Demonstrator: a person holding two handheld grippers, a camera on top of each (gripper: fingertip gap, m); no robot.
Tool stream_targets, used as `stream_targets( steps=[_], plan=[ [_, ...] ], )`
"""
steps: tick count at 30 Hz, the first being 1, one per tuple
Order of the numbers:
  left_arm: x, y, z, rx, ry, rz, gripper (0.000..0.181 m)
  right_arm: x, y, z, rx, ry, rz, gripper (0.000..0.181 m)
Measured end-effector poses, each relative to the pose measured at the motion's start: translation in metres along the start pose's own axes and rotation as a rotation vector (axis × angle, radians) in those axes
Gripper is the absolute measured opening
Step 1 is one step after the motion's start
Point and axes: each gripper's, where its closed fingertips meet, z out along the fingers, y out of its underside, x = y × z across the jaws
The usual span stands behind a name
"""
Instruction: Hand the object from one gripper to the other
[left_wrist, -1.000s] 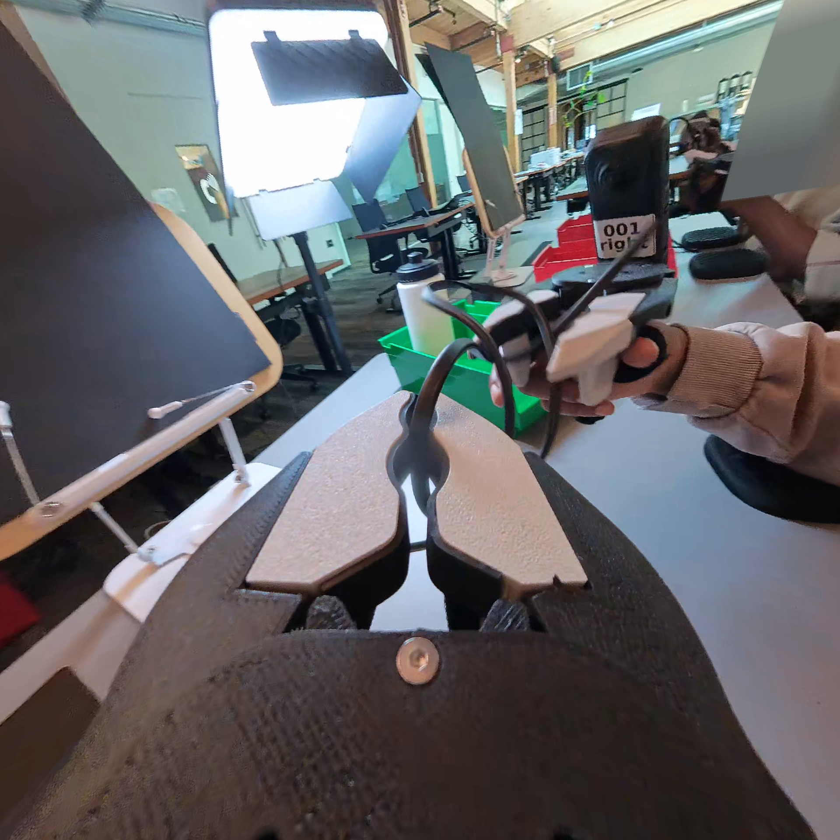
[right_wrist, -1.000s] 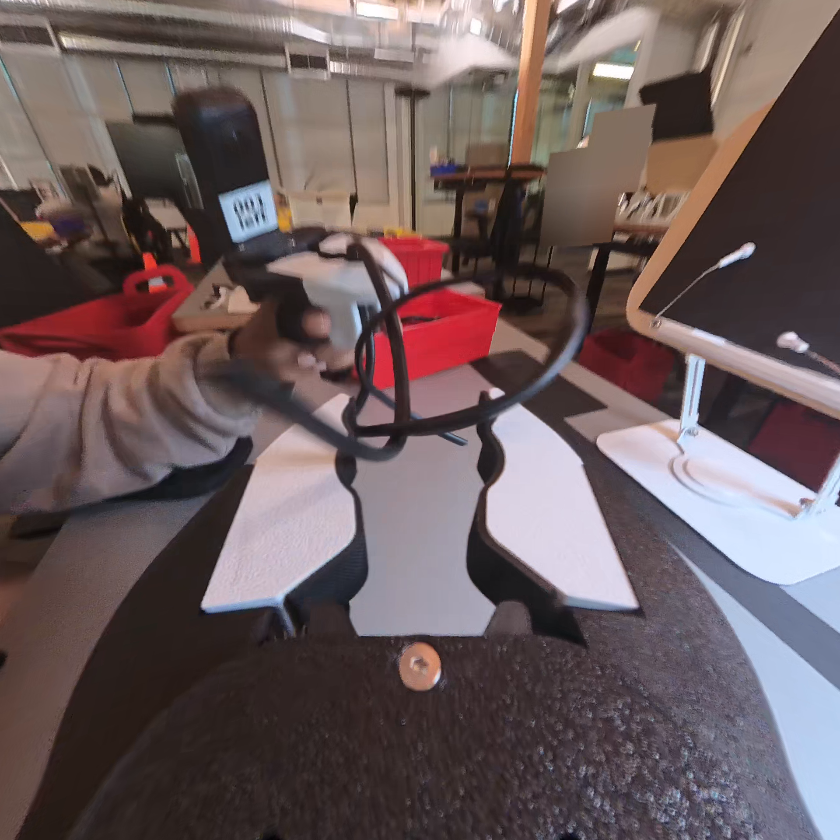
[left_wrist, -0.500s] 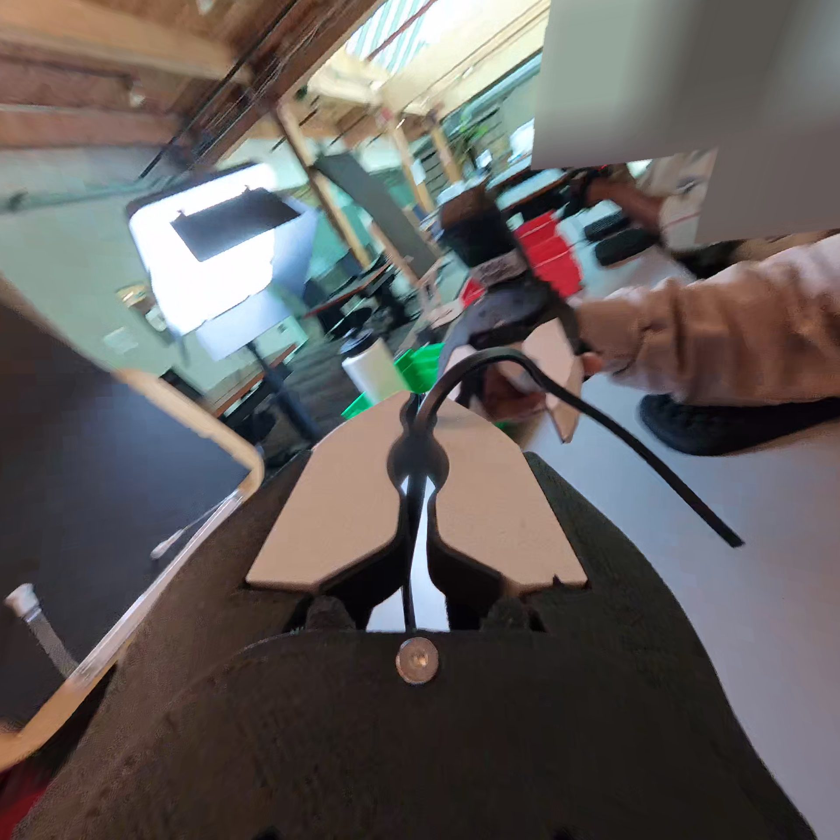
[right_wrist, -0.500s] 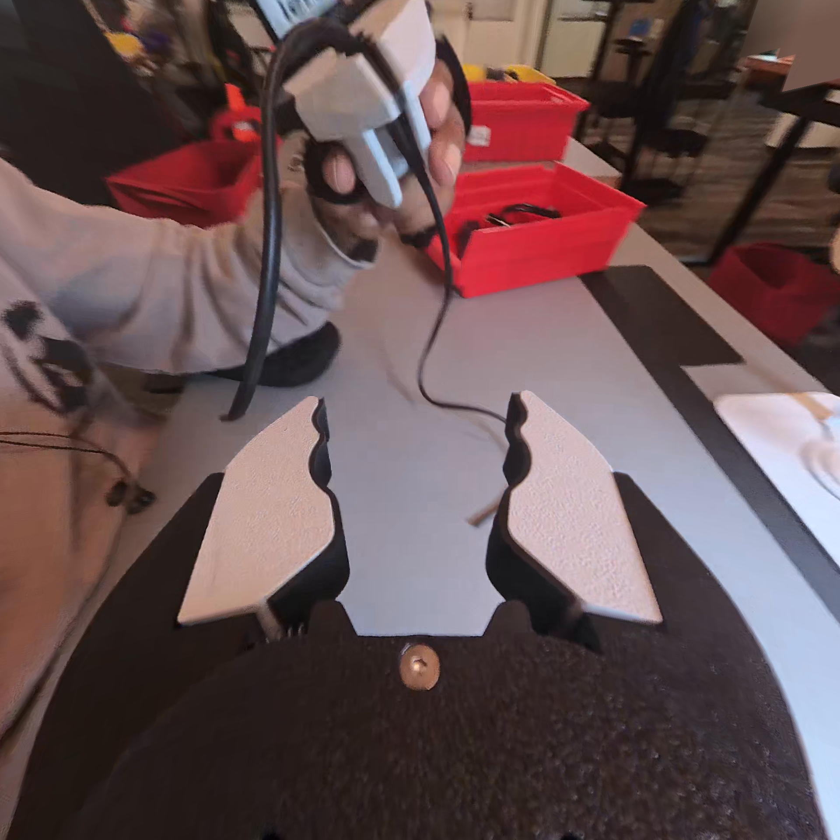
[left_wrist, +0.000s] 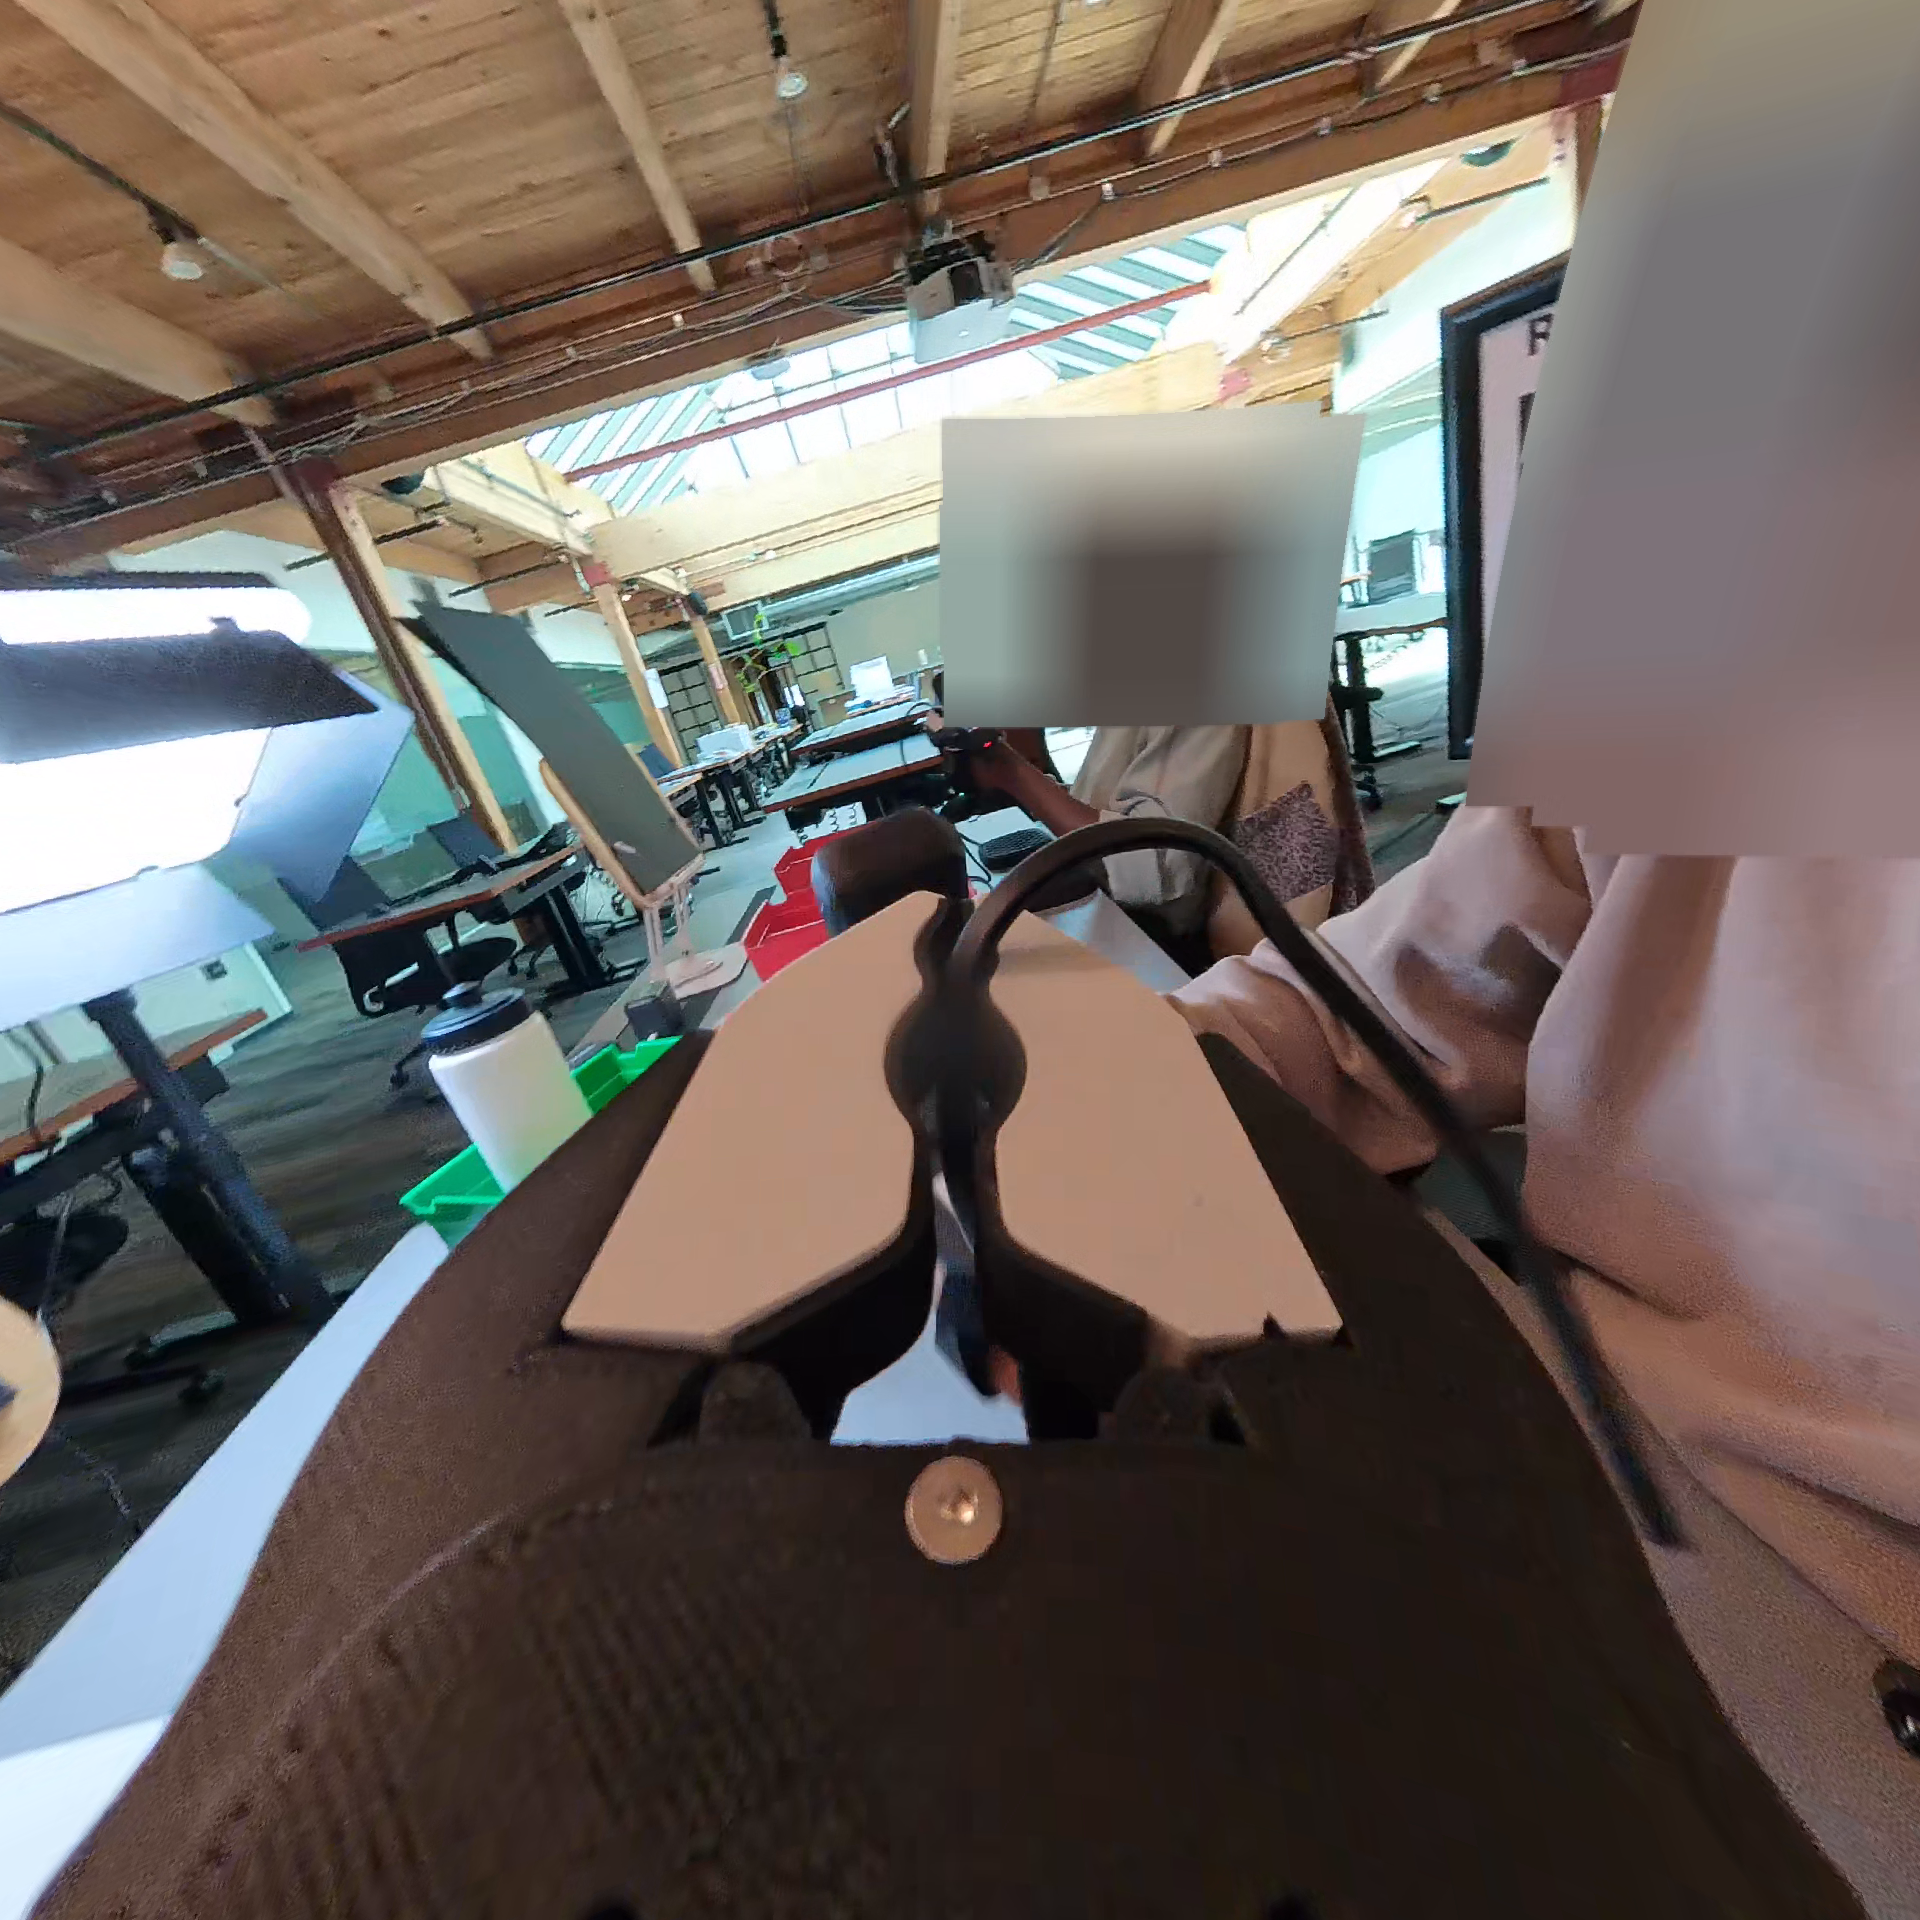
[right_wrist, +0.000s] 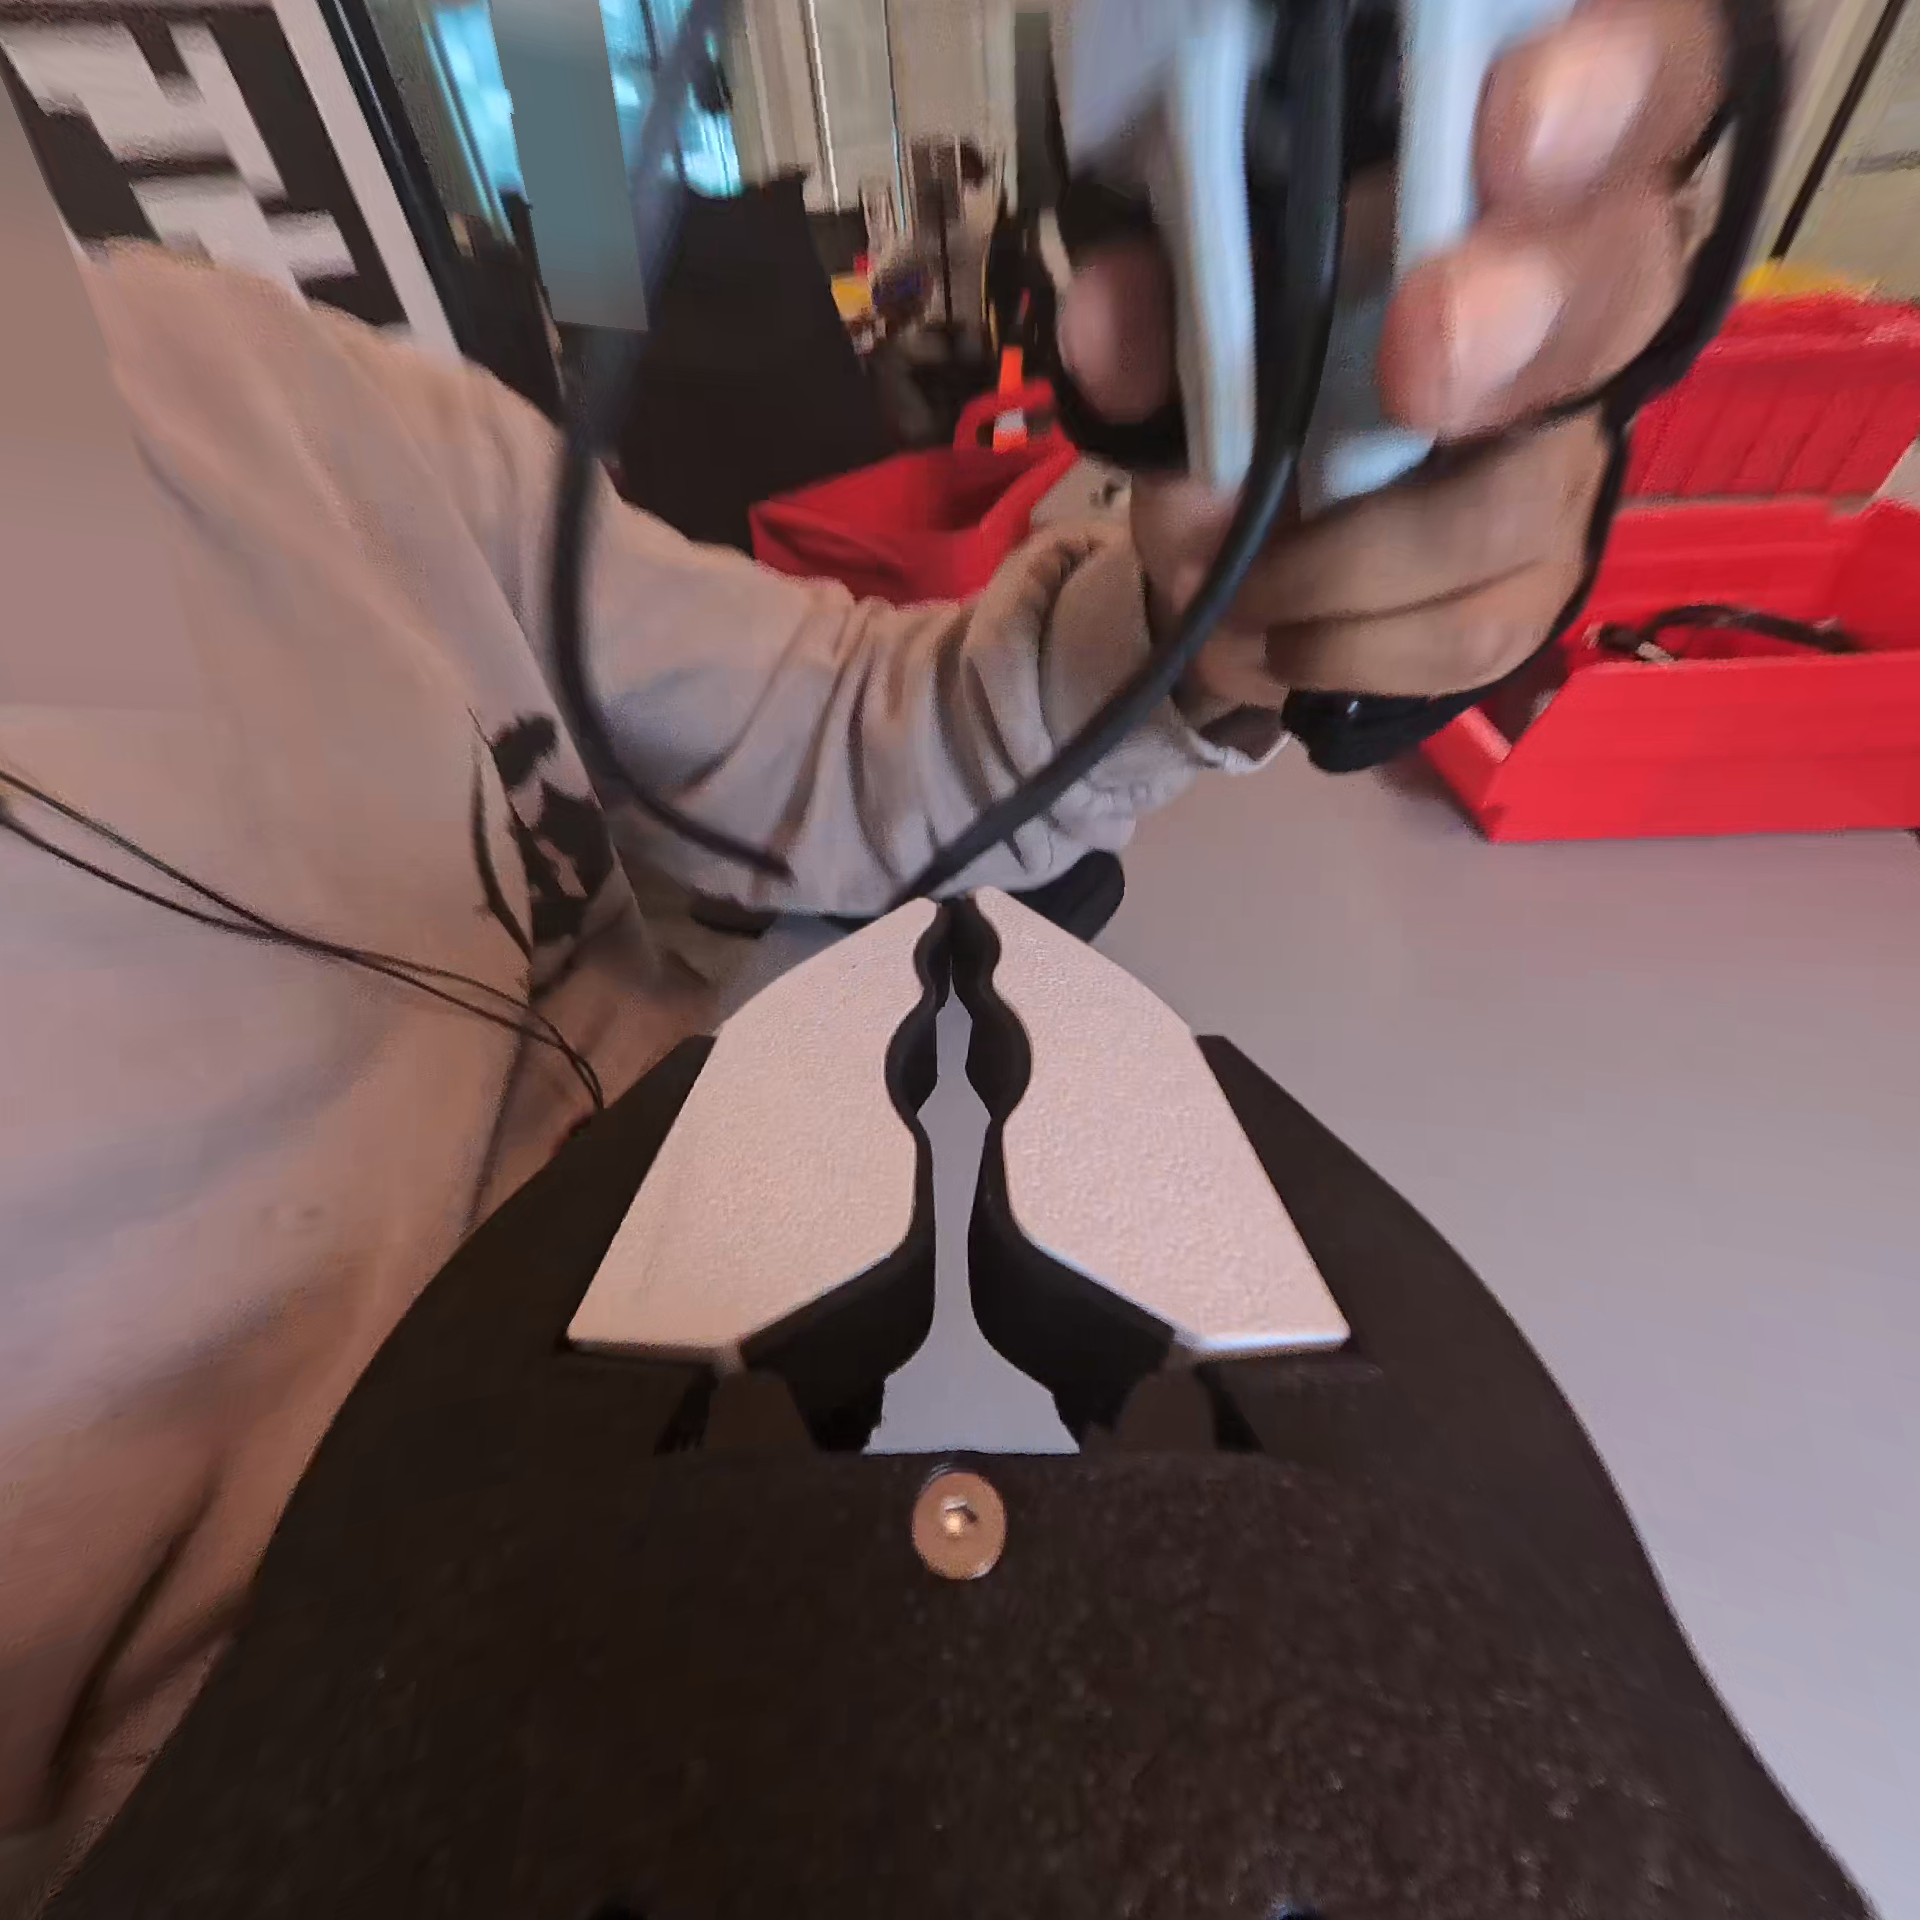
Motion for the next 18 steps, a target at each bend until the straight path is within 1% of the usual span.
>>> stream_targets(
  steps=[2, 3, 5, 6, 8, 9, 11, 14, 15, 16, 17, 18],
  plan=[
    [-0.013, 0.0, -0.012, 0.012, -0.023, -0.06, 0.001, 0.005, -0.023, -0.023, 0.103, 0.028, 0.022, 0.0],
    [-0.02, -0.002, -0.017, 0.037, -0.042, -0.079, 0.001, 0.008, -0.029, -0.033, 0.126, 0.051, 0.023, 0.0],
    [-0.025, -0.006, -0.022, 0.087, -0.044, -0.119, 0.001, 0.019, -0.028, -0.043, 0.106, 0.142, 0.01, 0.0],
    [-0.024, -0.008, -0.023, 0.102, -0.032, -0.134, 0.001, 0.026, -0.024, -0.044, 0.074, 0.193, 0.002, 0.01],
    [-0.022, -0.008, -0.02, 0.102, -0.03, -0.128, 0.001, 0.036, -0.009, -0.035, -0.015, 0.234, 0.04, 0.049],
    [-0.021, -0.007, -0.018, 0.092, -0.033, -0.117, 0.001, 0.041, -0.002, -0.029, -0.041, 0.248, 0.066, 0.061],
    [-0.016, -0.007, -0.014, 0.092, -0.019, -0.113, 0.001, 0.049, 0.007, -0.013, -0.054, 0.274, 0.071, 0.071],
    [-0.011, -0.005, -0.004, 0.082, -0.01, -0.112, 0.001, 0.058, 0.015, 0.015, -0.035, 0.288, 0.105, 0.073],
    [-0.01, -0.004, -0.001, 0.08, -0.006, -0.114, 0.001, 0.066, 0.014, 0.022, -0.012, 0.328, 0.114, 0.071],
    [-0.009, -0.004, 0.001, 0.08, -0.005, -0.117, 0.001, 0.069, 0.012, 0.028, 0.005, 0.329, 0.111, 0.065],
    [-0.009, -0.003, 0.002, 0.074, -0.015, -0.114, 0.001, 0.065, 0.009, 0.033, 0.014, 0.293, 0.104, 0.048],
    [-0.012, -0.002, 0.002, 0.057, -0.042, -0.102, 0.001, 0.06, 0.005, 0.036, 0.022, 0.261, 0.094, 0.026]
  ],
)
